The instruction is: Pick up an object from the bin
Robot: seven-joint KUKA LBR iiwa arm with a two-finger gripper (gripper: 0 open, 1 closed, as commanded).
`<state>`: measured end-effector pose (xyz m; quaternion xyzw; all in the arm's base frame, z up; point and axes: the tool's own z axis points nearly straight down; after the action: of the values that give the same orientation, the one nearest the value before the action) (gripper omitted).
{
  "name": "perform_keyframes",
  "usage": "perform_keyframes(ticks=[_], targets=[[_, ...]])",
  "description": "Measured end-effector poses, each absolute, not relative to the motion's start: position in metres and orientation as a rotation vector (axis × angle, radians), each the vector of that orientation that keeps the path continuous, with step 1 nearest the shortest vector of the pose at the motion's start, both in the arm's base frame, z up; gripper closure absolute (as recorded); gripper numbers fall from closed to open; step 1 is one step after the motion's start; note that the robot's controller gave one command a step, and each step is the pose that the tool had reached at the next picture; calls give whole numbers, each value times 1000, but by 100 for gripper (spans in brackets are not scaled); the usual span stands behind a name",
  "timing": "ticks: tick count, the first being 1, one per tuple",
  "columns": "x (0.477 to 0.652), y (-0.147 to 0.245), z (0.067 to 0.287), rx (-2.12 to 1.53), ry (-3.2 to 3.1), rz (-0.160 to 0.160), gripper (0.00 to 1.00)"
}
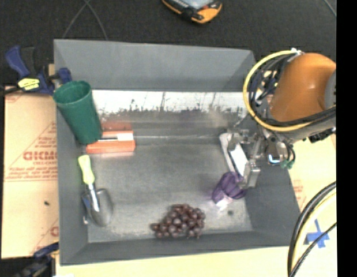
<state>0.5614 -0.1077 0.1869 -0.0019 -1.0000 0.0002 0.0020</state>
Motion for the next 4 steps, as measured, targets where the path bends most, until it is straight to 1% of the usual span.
perform_keyframes(ticks=[1,2,3,4], targets=[[563,-107,191,1,-3146,2,0],[557,-126,111,387,-3124,5,0],[542,-138,122,552,-3105,8,0],[548,-133,100,578,-3093,3,0]])
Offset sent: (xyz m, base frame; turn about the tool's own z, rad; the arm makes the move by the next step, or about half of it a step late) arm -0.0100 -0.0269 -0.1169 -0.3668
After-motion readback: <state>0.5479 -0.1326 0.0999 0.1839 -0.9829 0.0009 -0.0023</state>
